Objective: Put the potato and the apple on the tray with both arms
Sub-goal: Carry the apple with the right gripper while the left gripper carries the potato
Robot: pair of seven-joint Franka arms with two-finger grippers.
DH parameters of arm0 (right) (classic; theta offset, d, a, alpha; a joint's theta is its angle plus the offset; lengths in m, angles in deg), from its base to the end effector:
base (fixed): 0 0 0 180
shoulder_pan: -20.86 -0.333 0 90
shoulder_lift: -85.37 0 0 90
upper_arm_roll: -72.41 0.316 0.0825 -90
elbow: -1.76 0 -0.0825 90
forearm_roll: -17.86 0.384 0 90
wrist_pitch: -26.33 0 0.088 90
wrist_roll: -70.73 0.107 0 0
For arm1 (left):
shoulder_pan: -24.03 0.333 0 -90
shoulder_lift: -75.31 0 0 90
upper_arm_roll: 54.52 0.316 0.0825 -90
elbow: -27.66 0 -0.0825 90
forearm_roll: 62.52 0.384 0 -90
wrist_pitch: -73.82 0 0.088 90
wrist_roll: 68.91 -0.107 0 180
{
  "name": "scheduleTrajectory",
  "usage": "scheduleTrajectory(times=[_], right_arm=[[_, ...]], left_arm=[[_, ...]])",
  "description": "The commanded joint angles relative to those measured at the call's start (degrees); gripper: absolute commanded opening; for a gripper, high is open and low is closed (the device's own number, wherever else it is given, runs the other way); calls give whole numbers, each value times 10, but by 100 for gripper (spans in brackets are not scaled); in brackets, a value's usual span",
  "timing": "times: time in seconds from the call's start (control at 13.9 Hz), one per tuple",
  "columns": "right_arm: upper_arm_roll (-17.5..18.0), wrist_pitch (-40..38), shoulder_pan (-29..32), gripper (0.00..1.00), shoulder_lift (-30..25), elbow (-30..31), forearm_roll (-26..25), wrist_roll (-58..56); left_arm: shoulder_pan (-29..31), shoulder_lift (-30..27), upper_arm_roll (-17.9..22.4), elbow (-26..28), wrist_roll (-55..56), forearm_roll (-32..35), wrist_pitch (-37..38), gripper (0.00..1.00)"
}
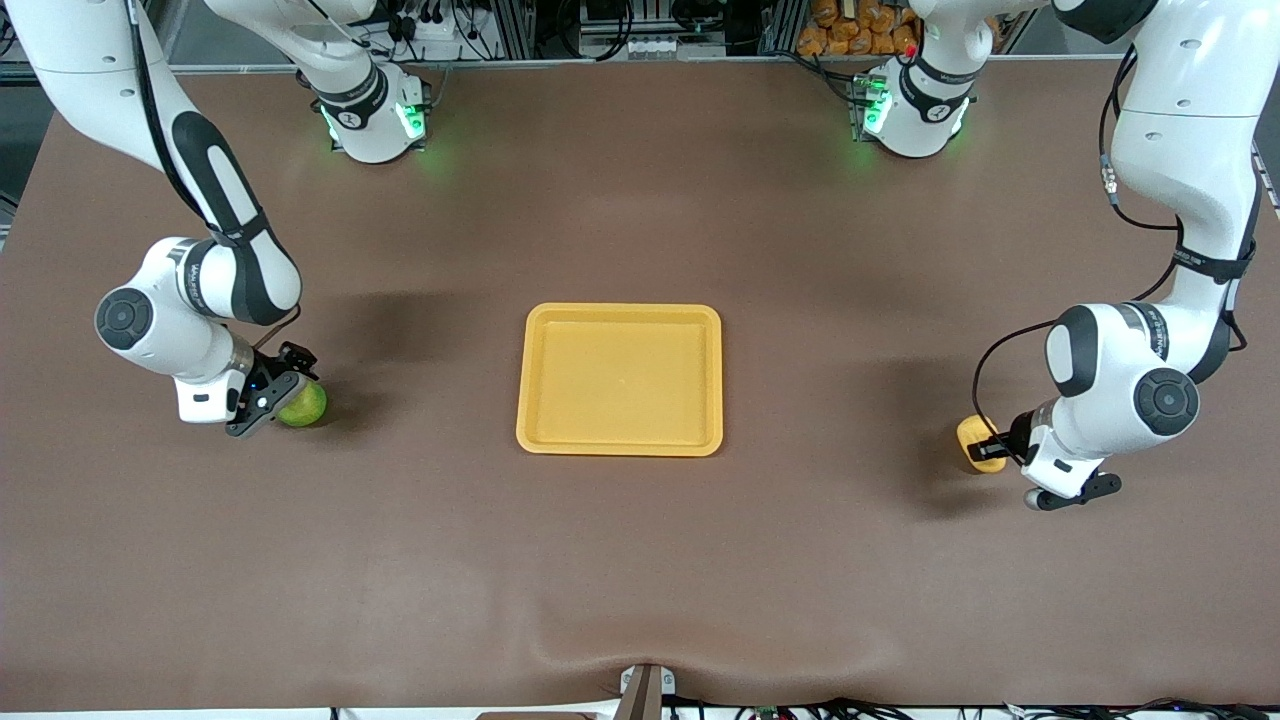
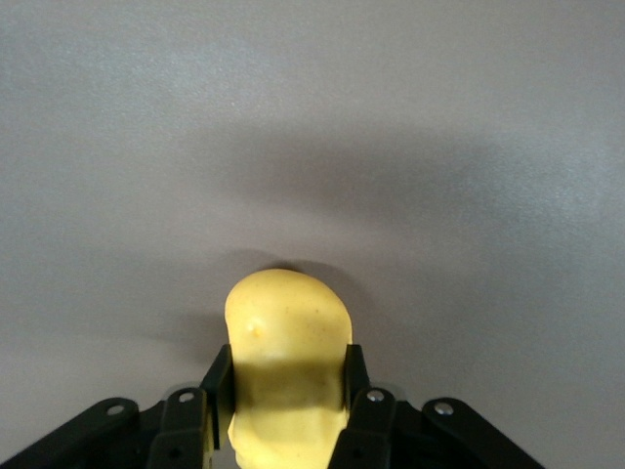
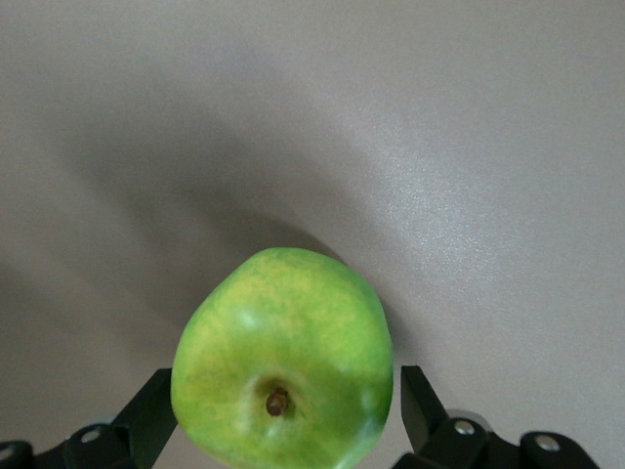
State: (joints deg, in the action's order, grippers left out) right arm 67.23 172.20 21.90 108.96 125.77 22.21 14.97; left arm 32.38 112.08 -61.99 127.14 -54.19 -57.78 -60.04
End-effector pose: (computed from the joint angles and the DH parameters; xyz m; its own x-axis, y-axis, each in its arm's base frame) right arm 0.5589 -0.0624 0.2009 0.6906 0.7231 -0.0117 0.7227 -0.6907 -0.0255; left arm 0.6642 0.0189 0.2089 0.9711 0.2355 -0.0387 0.2361 -0.9717 0.0109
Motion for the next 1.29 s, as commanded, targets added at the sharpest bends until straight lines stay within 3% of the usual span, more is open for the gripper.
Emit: scheduleTrajectory(times=[0.0, 0.07, 0.14, 0.36, 0.86, 1.22], right_arm=[[6, 3, 8, 54, -1, 3, -6, -7], [6, -1, 8, 29, -2, 3, -5, -7], [7, -2, 9, 18, -2, 2, -5, -6], [7, -8, 8, 2, -4, -2, -5, -7], [8, -165, 0, 0, -11, -89, -4, -41], [19, -175, -44, 0, -27, -100, -4, -120]], left_arm=[[-10, 0, 1, 1, 6, -10, 4, 6], [-13, -3, 1, 0, 6, -10, 4, 6], [-15, -5, 1, 0, 6, -10, 4, 5], [-23, -13, 1, -2, 6, -10, 24, 3], [-33, -45, -36, -7, 36, -11, 89, 3], [-33, -55, -78, -9, 104, -10, 114, 3]])
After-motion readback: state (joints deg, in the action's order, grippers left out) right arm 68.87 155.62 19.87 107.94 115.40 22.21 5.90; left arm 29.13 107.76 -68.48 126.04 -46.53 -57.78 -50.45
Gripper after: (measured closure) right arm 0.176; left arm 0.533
